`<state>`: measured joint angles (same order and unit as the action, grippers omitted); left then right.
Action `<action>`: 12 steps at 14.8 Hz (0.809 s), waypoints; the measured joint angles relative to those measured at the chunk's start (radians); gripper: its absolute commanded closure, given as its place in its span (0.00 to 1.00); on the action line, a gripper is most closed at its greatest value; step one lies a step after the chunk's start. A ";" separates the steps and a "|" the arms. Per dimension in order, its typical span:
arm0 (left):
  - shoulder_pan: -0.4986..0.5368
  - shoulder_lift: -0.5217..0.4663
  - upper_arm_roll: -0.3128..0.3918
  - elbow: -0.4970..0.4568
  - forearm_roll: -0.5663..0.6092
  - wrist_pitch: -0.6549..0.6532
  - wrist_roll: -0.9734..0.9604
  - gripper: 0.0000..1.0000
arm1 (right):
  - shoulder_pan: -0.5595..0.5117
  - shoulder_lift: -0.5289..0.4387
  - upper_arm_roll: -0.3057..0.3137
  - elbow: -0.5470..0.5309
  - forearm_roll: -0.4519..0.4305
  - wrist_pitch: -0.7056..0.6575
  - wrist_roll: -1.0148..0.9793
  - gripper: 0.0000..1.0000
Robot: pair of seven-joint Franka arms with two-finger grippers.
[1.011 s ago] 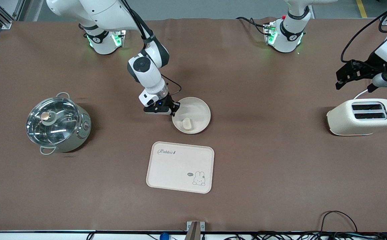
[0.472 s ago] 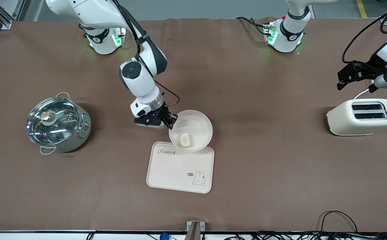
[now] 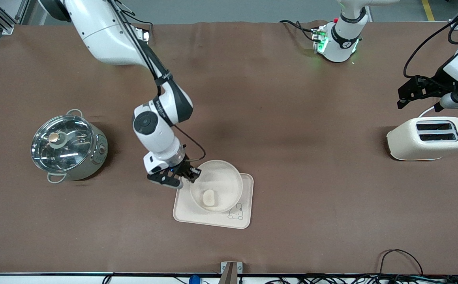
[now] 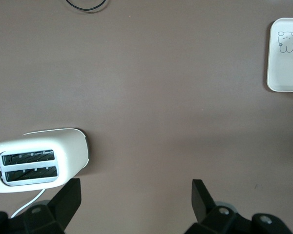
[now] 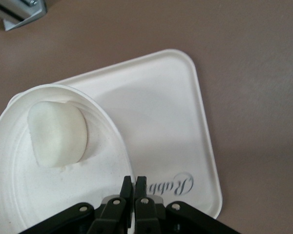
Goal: Place bun in plate and plate on tray
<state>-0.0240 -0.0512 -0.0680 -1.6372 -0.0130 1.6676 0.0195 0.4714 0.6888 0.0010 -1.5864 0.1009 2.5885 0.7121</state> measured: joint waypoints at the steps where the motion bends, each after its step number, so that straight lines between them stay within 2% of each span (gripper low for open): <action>1: 0.000 0.000 0.000 0.001 0.000 0.000 0.000 0.00 | -0.019 0.019 0.000 0.016 -0.001 0.000 -0.015 0.99; 7: 0.000 0.000 0.000 0.004 0.000 -0.001 0.000 0.00 | -0.036 0.151 0.011 0.109 -0.001 0.043 -0.036 0.97; 8: 0.000 0.000 0.000 0.004 0.000 -0.001 0.000 0.00 | -0.031 0.159 0.012 0.115 -0.001 0.048 -0.035 0.80; 9: 0.000 0.000 0.000 0.004 0.000 -0.001 0.000 0.00 | -0.028 0.162 0.013 0.117 -0.001 0.049 -0.034 0.47; 10: 0.000 0.000 0.000 0.004 0.000 -0.001 0.000 0.00 | -0.028 0.162 0.013 0.120 -0.001 0.049 -0.034 0.28; 12: 0.000 0.000 0.000 0.005 0.000 -0.001 0.000 0.00 | -0.030 0.162 0.013 0.124 0.000 0.049 -0.033 0.16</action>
<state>-0.0242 -0.0510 -0.0680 -1.6326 -0.0130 1.6665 0.0194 0.4414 0.8503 0.0136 -1.4629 0.1006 2.6375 0.6790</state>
